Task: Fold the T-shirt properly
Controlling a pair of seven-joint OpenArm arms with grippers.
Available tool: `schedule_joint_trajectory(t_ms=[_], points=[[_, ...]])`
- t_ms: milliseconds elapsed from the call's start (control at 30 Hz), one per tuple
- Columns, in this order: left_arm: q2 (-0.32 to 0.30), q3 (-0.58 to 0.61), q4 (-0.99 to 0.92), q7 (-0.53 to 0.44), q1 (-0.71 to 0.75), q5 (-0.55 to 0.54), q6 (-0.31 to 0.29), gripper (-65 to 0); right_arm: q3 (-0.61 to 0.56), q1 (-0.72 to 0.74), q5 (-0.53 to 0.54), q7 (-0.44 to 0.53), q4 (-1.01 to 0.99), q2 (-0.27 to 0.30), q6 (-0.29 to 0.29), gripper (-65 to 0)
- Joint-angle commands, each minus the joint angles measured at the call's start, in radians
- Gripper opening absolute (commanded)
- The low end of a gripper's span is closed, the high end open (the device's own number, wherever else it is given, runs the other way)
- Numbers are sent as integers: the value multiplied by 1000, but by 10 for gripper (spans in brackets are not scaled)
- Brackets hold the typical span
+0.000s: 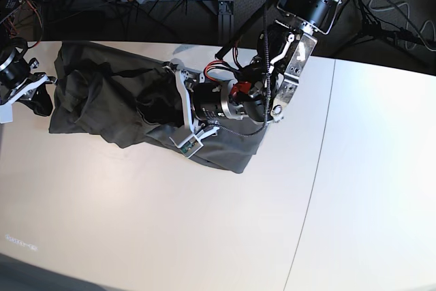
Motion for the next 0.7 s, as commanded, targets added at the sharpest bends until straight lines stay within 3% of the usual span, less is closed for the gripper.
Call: schedule_joint_trajectory(t_ms=[0, 133, 300, 433, 467, 667], points=[[9, -5, 18, -25, -23, -20, -2, -274, 8, 8, 11, 25, 15, 20, 61, -650], [9, -76, 22, 13, -42, -20, -3, -275, 10, 10, 7, 26, 15, 23, 59, -650], [0, -261, 74, 100, -50, -66, -15, -275, 48, 10, -41, 30, 15, 26, 58, -650], [-41, -349, 82, 111, -49, -182, -31, -275, 80, 7, -39, 23, -1, 38, 57, -235], [-45, -353, 82, 114, -48, -182, -31, -275, 80, 6, -28, 21, -14, 46, 58, -201], [-67, -352, 82, 118, -40, -181, -30, -275, 80, 2, 45, -13, -105, 89, 58, -203]])
